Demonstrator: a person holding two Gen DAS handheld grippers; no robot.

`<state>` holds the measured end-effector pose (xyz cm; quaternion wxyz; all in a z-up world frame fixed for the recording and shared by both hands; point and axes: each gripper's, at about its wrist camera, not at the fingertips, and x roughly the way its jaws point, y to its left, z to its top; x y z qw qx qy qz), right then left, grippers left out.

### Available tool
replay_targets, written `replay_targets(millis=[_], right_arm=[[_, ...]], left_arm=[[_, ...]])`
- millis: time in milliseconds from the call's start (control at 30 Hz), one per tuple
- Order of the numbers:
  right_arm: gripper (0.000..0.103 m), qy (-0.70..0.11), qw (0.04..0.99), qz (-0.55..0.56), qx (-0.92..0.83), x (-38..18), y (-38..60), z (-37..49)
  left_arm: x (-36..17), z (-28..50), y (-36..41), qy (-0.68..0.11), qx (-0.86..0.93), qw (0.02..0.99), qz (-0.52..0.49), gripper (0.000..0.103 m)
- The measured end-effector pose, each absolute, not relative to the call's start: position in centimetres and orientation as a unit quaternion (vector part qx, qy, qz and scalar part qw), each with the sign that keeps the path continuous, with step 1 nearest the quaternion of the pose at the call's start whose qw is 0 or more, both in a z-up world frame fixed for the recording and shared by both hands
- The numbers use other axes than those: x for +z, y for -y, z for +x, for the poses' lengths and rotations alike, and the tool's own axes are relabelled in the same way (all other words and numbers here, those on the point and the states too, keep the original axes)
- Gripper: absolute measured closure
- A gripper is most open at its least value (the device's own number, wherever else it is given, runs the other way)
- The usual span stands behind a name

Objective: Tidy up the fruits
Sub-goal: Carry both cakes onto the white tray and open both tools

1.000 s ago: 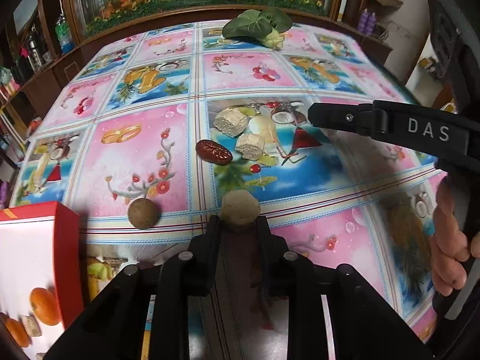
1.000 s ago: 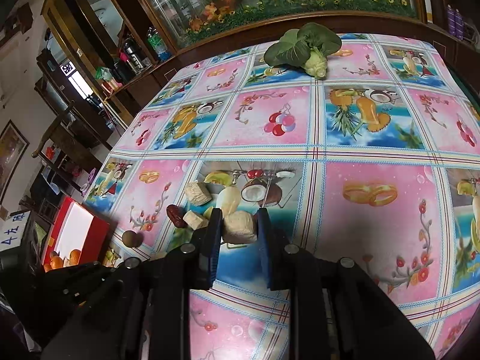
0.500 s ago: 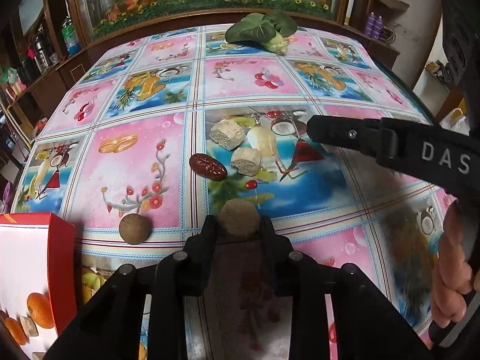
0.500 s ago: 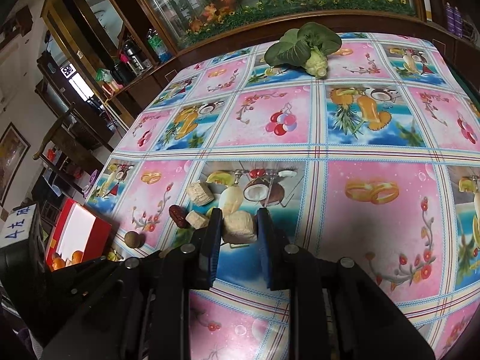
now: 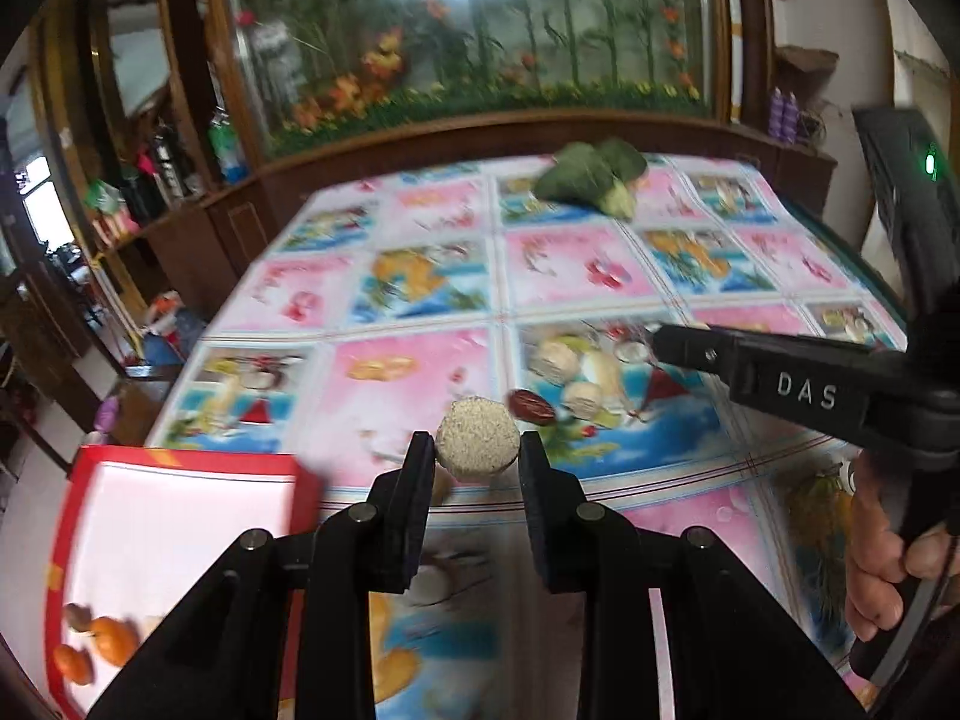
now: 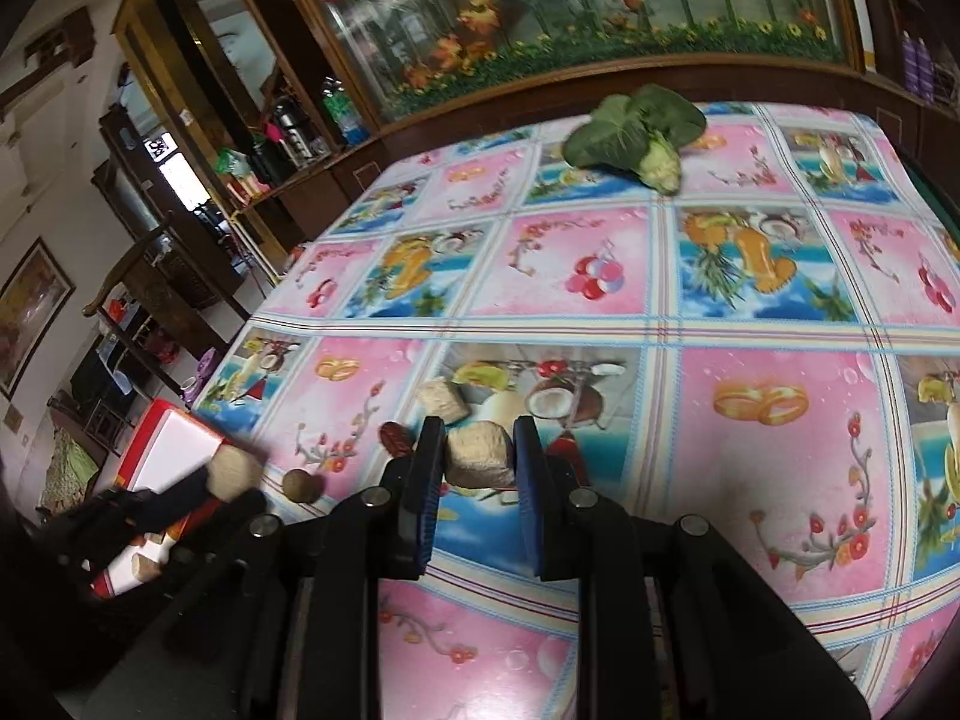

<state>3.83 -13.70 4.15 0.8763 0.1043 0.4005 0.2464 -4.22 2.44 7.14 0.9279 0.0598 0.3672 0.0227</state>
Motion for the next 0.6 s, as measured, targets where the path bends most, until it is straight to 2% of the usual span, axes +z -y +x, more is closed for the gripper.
replay_targets(millis=[300, 600], right_arm=[[0.078, -0.373, 0.869, 0.116, 0.304, 5.5, 9.3, 1.5], [0.078, -0.386, 0.833, 0.103, 0.382, 6.1, -1.8, -0.5]], left_arm=[[9.0, -6.8, -8.4, -0.341, 0.076, 0.936, 0.040, 0.075], [7.8, -8.2, -16.3, -0.354, 0.147, 0.923, 0.018, 0.075]])
